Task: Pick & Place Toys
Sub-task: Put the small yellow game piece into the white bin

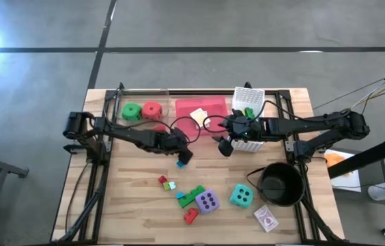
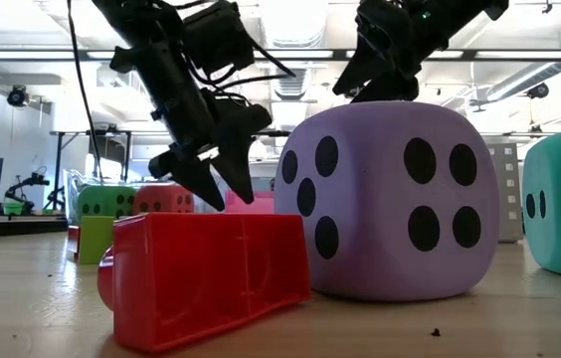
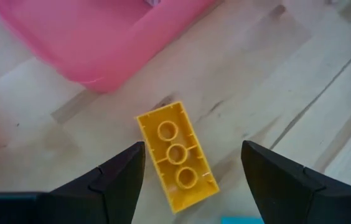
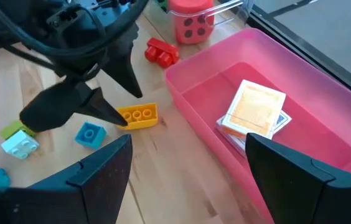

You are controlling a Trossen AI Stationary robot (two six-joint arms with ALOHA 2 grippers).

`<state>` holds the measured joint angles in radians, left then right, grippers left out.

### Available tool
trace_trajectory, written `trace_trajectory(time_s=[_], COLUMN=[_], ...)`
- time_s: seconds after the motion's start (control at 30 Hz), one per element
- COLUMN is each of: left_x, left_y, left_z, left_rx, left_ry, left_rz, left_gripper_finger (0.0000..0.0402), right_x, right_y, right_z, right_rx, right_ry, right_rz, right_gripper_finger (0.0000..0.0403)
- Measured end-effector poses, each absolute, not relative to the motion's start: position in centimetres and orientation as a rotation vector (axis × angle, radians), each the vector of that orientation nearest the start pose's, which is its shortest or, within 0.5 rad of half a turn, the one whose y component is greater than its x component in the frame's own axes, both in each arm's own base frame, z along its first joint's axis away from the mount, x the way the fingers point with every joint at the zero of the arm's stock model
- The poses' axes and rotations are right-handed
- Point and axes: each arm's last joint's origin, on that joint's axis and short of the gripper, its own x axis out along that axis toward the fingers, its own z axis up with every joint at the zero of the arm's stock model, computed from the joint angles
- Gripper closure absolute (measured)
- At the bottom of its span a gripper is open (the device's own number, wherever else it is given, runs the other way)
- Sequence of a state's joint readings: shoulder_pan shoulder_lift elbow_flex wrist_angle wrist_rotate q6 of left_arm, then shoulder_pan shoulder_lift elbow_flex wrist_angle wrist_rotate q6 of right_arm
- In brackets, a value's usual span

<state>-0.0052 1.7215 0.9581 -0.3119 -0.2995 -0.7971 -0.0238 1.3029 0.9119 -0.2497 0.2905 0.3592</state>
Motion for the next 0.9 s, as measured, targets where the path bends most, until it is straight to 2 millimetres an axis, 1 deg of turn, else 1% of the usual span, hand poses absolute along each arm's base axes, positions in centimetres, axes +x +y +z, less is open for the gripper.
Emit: trace_trajectory(time_s=[0.27,0.57,0.67,0.87,0.9], left_x=[33.0,32.9,32.9,33.0,33.0], left_y=[0.6,0.6,0.6,0.7,0.7], left_z=[12.9,12.4,12.4,12.4,12.4], left_rx=[-0.546,-0.537,-0.535,-0.538,-0.540], left_ry=[0.934,0.957,0.956,0.953,0.951], left_rz=[0.693,0.700,0.698,0.700,0.701], left_gripper_finger=[0.0135,0.0140,0.0169,0.0270,0.0272], right_x=[27.6,27.6,27.6,27.6,27.6], right_y=[-1.5,-1.5,-1.5,-1.5,-1.5], right_z=[26.3,26.3,26.3,26.3,26.3], right_rx=[0.258,0.243,0.242,0.241,0.241], right_ry=[0.574,0.577,0.577,0.578,0.578], right_rz=[-0.412,-0.407,-0.407,-0.407,-0.407], right_gripper_finger=[0.0096,0.0096,0.0096,0.0096,0.0096])
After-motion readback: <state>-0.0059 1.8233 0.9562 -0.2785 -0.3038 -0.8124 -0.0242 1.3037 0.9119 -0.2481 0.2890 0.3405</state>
